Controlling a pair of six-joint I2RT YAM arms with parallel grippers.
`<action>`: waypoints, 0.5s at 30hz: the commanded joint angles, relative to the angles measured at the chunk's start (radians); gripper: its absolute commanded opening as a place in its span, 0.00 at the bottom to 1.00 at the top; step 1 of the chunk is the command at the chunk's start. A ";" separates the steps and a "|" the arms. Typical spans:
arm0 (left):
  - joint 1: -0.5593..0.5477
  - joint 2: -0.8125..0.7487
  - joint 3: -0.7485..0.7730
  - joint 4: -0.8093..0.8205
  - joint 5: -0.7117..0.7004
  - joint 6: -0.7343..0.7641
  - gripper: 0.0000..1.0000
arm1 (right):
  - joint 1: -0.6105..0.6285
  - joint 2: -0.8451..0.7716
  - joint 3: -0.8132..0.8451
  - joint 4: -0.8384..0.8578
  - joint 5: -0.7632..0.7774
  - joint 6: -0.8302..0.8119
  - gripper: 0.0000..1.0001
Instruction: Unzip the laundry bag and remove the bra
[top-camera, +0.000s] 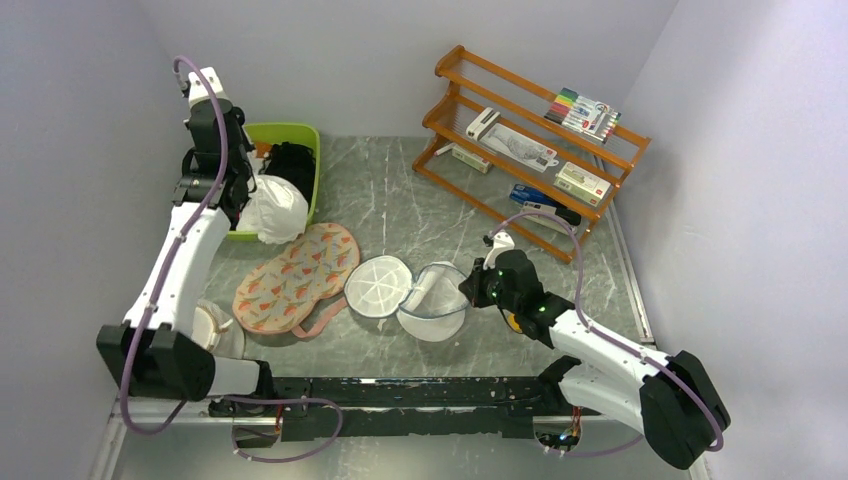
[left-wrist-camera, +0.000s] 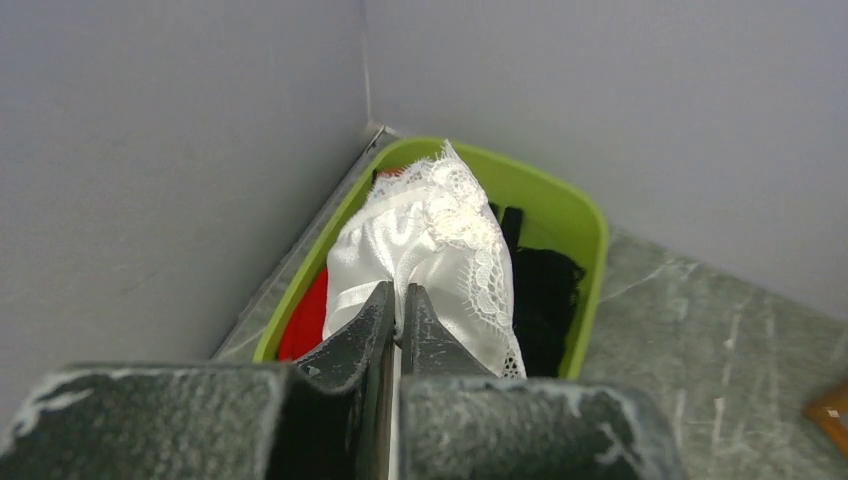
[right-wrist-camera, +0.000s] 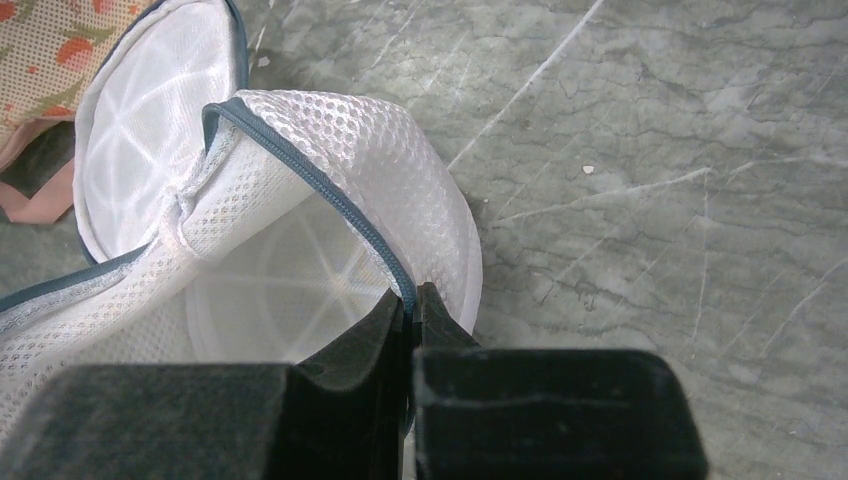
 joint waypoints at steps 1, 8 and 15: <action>0.086 0.078 -0.033 0.078 0.192 -0.028 0.07 | -0.007 -0.013 -0.003 0.013 0.013 -0.004 0.00; 0.142 0.241 -0.064 0.126 0.402 0.030 0.07 | -0.006 -0.001 -0.021 0.050 0.001 0.010 0.00; 0.154 0.377 0.041 0.019 0.479 0.049 0.07 | -0.006 0.023 -0.025 0.067 -0.026 0.006 0.00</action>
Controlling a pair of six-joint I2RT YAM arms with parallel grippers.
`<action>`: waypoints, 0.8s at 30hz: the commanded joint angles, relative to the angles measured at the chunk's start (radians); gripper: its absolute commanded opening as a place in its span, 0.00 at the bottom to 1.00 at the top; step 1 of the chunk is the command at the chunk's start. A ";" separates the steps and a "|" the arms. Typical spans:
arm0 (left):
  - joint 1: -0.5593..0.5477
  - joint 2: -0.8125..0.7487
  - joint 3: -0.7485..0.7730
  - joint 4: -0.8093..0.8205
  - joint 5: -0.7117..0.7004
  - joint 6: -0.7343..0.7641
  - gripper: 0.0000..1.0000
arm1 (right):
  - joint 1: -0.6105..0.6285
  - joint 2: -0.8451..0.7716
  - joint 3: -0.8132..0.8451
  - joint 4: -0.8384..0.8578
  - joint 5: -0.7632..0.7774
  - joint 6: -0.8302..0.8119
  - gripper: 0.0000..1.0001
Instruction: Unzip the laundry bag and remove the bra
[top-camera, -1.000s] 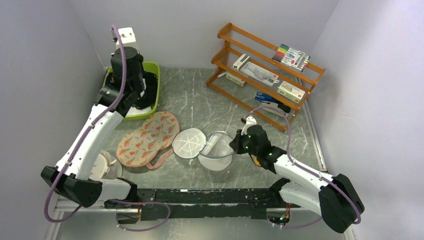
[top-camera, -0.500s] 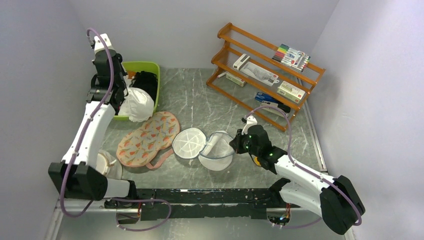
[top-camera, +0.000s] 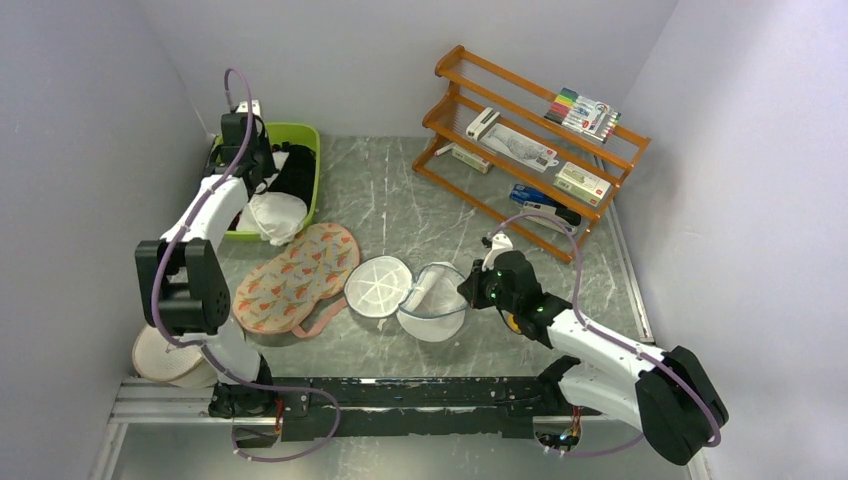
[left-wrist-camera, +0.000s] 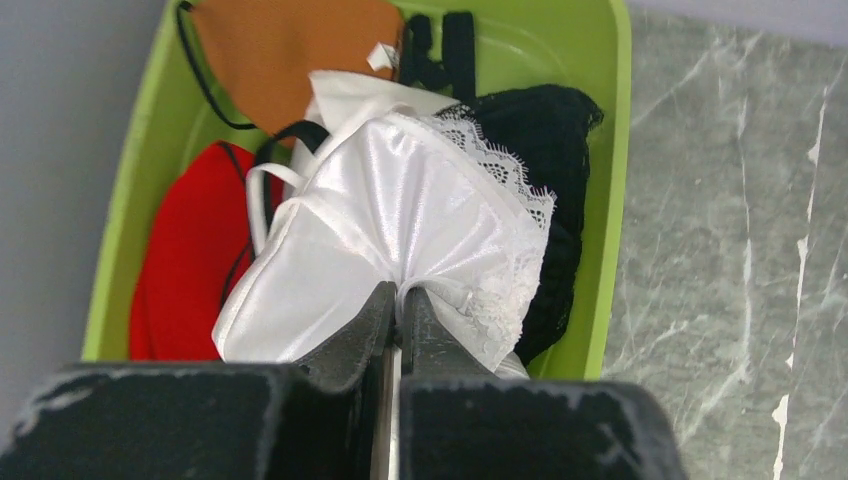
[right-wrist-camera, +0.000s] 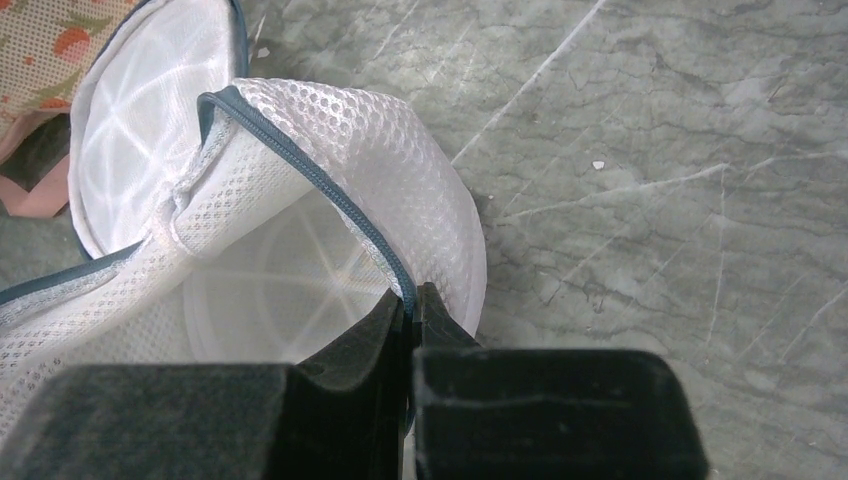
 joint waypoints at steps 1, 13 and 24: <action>0.020 0.016 0.081 -0.019 0.122 0.014 0.07 | -0.007 -0.007 -0.009 0.026 -0.007 -0.004 0.00; 0.022 0.118 0.303 -0.049 -0.103 -0.012 0.07 | -0.008 -0.023 0.052 -0.033 0.038 -0.037 0.00; 0.021 0.231 0.349 -0.070 -0.067 0.034 0.07 | -0.008 -0.002 0.068 -0.043 0.042 -0.041 0.00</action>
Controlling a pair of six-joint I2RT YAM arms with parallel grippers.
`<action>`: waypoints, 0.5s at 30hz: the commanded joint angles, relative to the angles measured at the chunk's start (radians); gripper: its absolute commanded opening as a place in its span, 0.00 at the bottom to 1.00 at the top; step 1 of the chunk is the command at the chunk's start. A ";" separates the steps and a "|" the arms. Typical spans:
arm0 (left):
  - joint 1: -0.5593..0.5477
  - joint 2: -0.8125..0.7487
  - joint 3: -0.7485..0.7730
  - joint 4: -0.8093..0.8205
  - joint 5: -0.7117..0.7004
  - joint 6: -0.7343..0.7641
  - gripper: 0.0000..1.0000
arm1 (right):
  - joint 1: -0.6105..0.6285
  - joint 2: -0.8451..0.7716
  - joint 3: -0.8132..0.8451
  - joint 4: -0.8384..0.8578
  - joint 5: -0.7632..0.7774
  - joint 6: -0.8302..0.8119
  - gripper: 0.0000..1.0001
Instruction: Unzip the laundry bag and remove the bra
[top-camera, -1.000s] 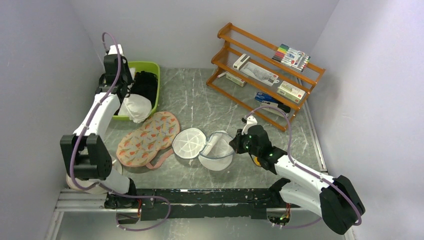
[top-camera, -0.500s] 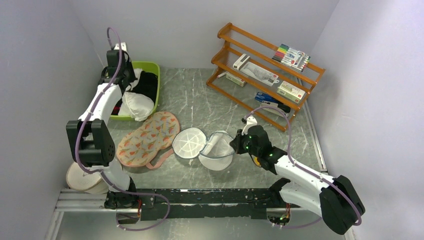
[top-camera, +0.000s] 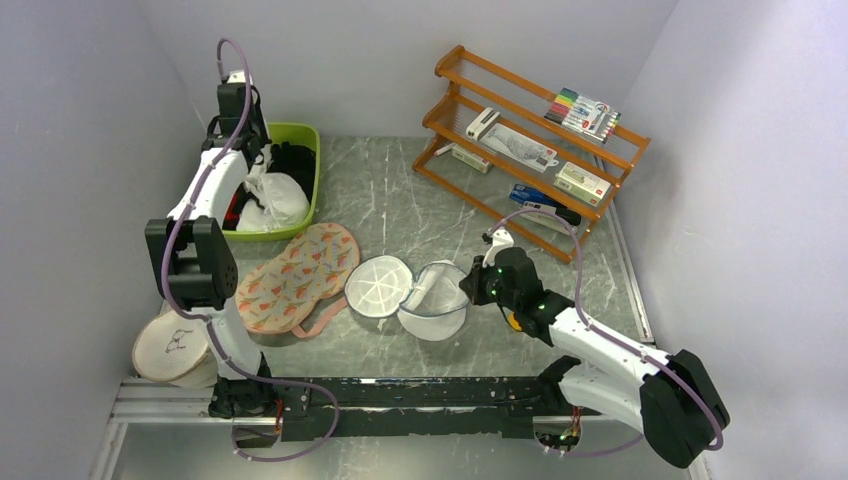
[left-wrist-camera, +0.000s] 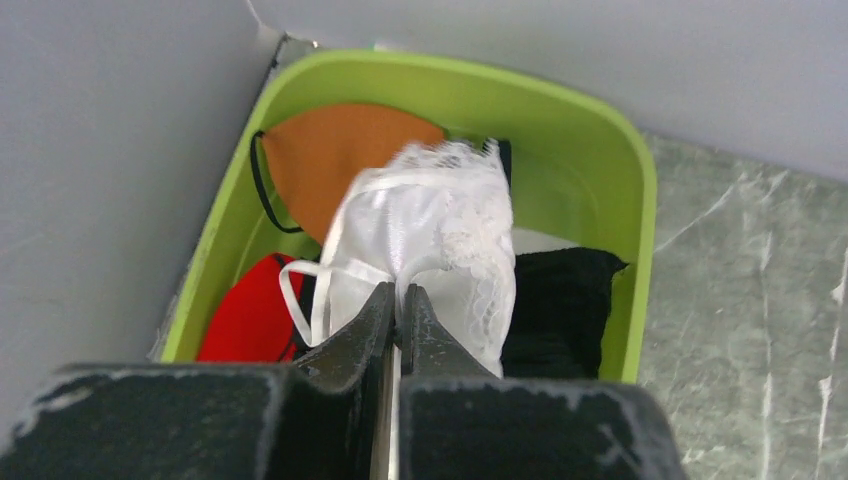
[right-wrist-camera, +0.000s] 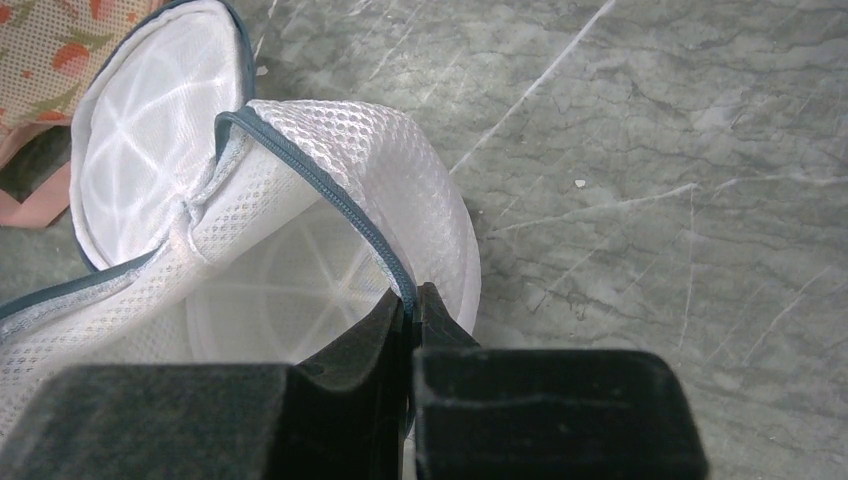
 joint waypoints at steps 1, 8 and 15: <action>0.031 0.047 0.042 -0.028 0.028 0.015 0.07 | -0.008 0.027 0.034 0.011 0.009 -0.011 0.00; 0.042 0.103 -0.029 0.009 0.050 0.033 0.07 | -0.007 0.055 0.023 0.047 -0.014 -0.001 0.00; 0.044 0.241 0.064 -0.098 0.017 0.042 0.07 | -0.009 0.060 0.013 0.048 -0.016 -0.006 0.00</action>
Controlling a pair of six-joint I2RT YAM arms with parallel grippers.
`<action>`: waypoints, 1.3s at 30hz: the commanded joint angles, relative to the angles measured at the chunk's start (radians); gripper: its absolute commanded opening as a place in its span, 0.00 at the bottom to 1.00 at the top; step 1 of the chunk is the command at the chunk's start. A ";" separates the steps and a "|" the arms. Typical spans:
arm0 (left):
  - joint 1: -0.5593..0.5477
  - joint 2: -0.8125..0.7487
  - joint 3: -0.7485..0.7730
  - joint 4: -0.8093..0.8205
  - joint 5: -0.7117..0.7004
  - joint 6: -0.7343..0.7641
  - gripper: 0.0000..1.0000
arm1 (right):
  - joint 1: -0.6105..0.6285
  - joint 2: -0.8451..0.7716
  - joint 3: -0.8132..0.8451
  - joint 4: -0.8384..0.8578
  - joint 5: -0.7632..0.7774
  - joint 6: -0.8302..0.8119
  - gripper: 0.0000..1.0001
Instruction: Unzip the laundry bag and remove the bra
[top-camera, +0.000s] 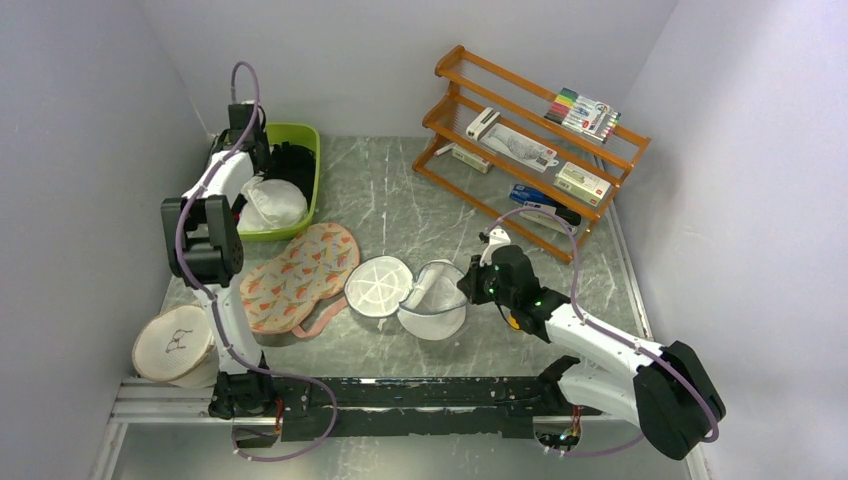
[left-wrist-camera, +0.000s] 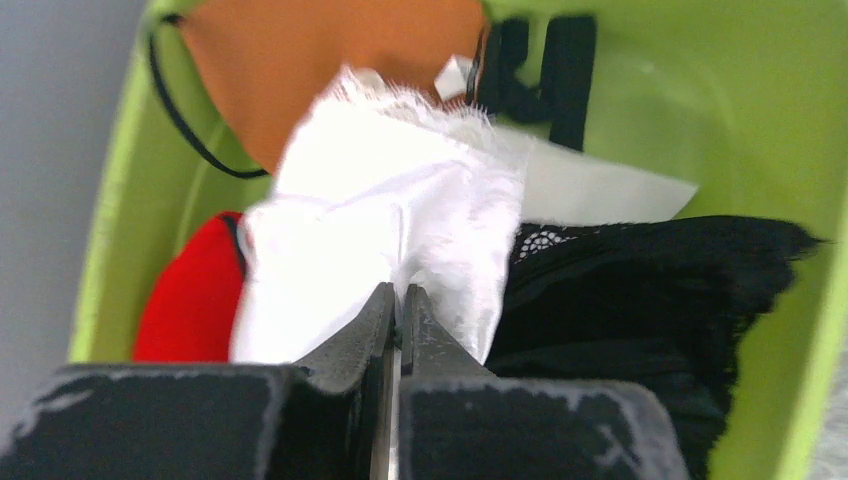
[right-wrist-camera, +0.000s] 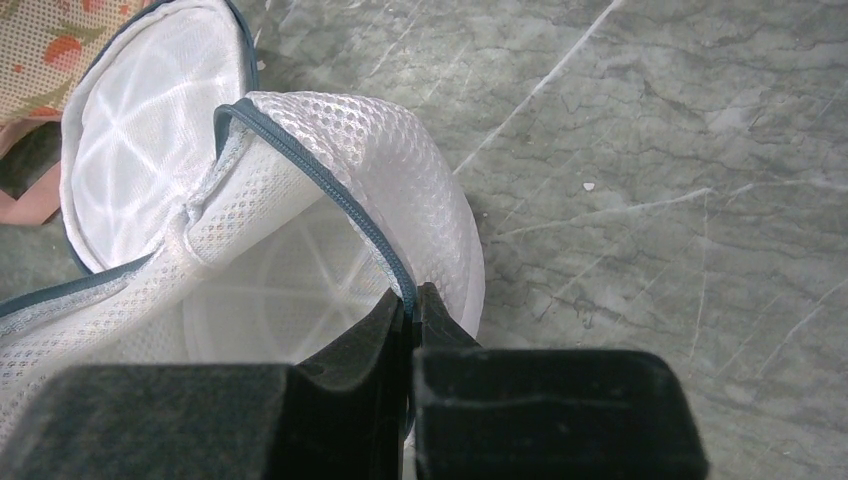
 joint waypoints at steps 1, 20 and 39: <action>0.005 0.056 0.033 -0.048 -0.006 0.025 0.07 | -0.008 0.008 0.002 0.030 0.000 -0.007 0.00; 0.005 -0.163 -0.028 -0.049 0.253 -0.088 0.93 | -0.008 -0.009 0.061 -0.070 0.046 -0.028 0.00; -0.279 -0.453 -0.056 -0.054 0.384 -0.113 1.00 | -0.009 0.066 0.290 -0.309 0.126 -0.091 0.15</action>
